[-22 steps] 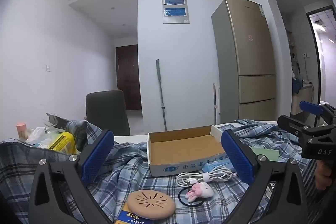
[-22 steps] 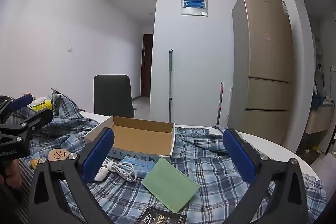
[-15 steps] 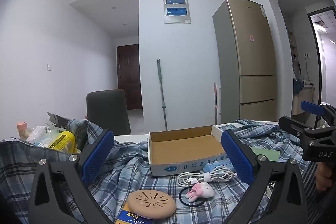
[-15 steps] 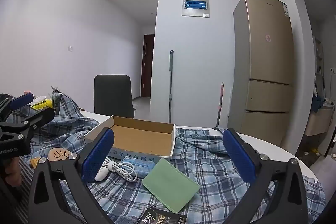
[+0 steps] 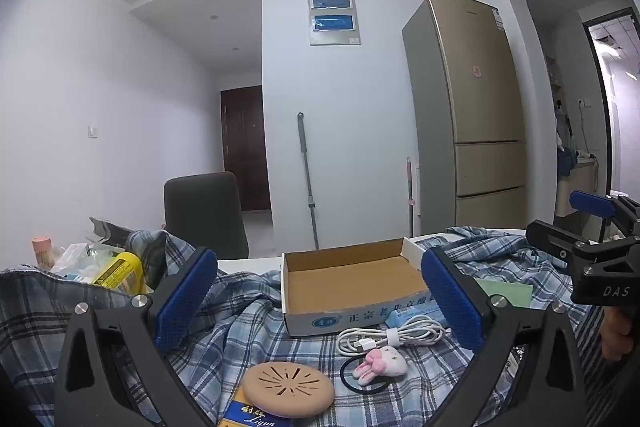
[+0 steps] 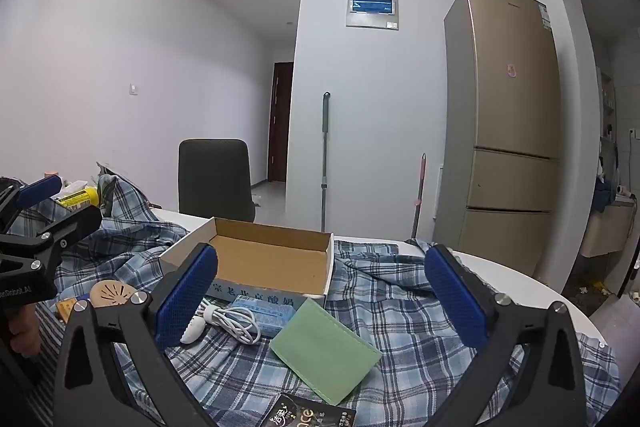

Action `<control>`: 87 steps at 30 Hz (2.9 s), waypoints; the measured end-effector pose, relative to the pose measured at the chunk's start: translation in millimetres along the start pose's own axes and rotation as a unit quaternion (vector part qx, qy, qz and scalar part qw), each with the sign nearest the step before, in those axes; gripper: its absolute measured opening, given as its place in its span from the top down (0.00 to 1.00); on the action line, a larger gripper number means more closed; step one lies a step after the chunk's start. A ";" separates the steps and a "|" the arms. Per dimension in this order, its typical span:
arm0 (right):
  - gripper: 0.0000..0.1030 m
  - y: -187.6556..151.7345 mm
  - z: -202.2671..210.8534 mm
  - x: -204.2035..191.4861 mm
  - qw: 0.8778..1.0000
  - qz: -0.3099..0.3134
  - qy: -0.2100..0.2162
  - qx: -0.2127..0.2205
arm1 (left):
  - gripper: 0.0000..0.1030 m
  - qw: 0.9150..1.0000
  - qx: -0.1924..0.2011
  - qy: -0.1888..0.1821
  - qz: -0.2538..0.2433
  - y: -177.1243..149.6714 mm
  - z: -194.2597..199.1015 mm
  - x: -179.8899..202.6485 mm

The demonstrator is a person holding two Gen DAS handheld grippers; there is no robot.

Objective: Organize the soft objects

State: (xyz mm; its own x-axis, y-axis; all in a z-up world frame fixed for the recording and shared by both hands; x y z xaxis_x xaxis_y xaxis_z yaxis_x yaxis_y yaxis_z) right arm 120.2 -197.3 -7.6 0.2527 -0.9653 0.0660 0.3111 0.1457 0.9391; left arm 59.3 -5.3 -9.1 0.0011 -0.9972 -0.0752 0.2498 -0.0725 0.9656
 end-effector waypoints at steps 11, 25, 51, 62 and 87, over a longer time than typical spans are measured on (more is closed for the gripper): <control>0.00 0.1 -1.2 -1.5 1.000 0.000 0.000 -0.001 | 0.00 1.000 -0.004 0.000 -0.005 -1.3 -0.7 2.7; 0.00 -1.4 2.5 -6.3 1.000 0.014 -0.004 0.003 | 0.00 1.000 -0.011 -0.001 -0.006 -0.5 -2.8 2.2; 0.00 1.0 1.2 -6.1 1.000 0.014 -0.005 -0.002 | 0.00 1.000 -0.009 -0.001 -0.008 -1.0 -2.8 3.1; 0.00 1.0 1.2 -5.9 1.000 0.014 -0.005 -0.002 | 0.00 1.000 -0.009 -0.004 -0.006 -1.7 -2.2 3.3; 0.00 0.8 1.2 -6.2 1.000 0.015 -0.005 -0.002 | 0.00 0.999 -0.015 -0.027 -0.012 1.3 -1.6 7.4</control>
State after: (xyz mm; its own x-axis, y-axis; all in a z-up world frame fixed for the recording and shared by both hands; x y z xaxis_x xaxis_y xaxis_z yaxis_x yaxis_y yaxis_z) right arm 117.8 -191.4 -6.8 0.2531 -0.9625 0.0977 0.3071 0.1757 0.9353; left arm 61.2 -12.8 -8.8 -0.0580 -0.9948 -0.0840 0.2786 -0.0969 0.9555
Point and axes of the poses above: each gripper's, at about its wrist camera, not at the fingertips, and z roughly against the way its jaws point, x to its right, y to its top, the point moved 6 cm from there along -z, roughly the way its jaws point, and after that the axes turned 9 degrees about -x, right-handed, at the moved point
